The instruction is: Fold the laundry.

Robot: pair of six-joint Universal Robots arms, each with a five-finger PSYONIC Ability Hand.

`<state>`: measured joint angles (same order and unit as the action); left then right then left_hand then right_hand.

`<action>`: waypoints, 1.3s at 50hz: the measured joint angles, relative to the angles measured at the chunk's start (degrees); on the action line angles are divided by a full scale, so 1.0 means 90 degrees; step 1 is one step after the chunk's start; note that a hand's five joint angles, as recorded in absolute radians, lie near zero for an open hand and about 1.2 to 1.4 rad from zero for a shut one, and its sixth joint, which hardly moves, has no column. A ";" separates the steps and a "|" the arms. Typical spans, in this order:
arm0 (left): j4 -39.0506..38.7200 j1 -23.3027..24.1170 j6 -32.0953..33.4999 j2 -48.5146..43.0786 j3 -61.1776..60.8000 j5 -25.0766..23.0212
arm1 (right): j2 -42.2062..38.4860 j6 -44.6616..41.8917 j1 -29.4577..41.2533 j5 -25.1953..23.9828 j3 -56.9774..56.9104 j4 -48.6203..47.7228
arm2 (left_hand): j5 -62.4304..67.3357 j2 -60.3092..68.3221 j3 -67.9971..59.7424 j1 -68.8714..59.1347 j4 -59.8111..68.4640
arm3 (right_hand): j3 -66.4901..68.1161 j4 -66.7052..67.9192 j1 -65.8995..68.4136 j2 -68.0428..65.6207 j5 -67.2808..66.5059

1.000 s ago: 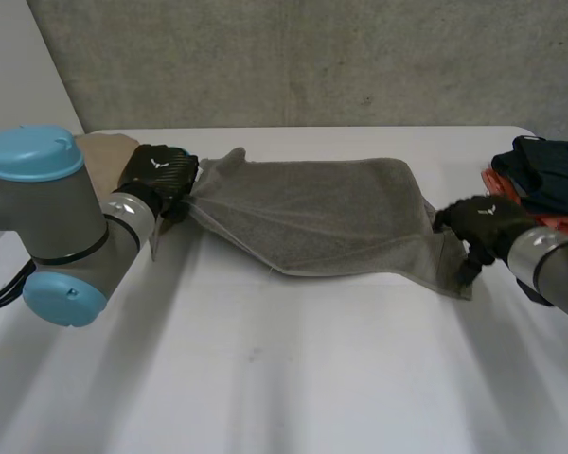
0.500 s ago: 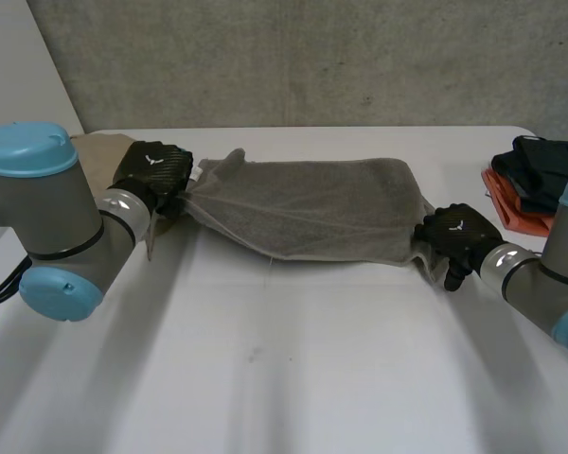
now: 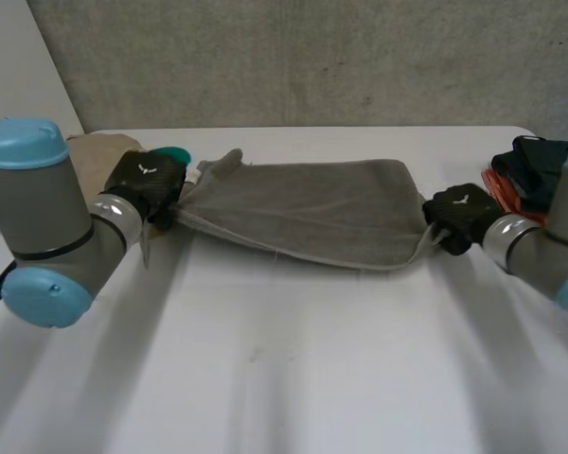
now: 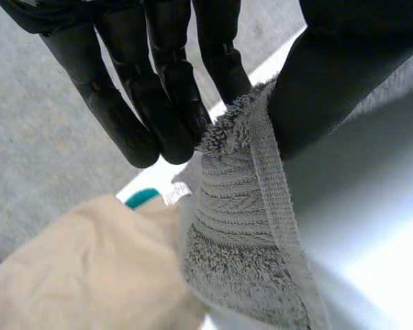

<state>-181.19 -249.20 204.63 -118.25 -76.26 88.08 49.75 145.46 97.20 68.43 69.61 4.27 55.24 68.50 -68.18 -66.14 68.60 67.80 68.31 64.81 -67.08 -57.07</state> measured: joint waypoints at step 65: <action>0.2505 -0.1208 0.3223 0.1432 -0.2030 -0.0198 | 0.1753 -0.3951 -0.1522 0.0364 0.1963 0.3350 | 0.0123 -0.0008 0.0023 -0.0113 -0.0024 | 0.0023 0.0004 0.0002 -0.0001 -0.0189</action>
<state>-158.65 -260.08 233.64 -105.37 -94.53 86.30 65.53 109.91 83.50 71.70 87.27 34.42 56.35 68.43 -67.97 -67.16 68.38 68.01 68.35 64.83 -67.09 -58.77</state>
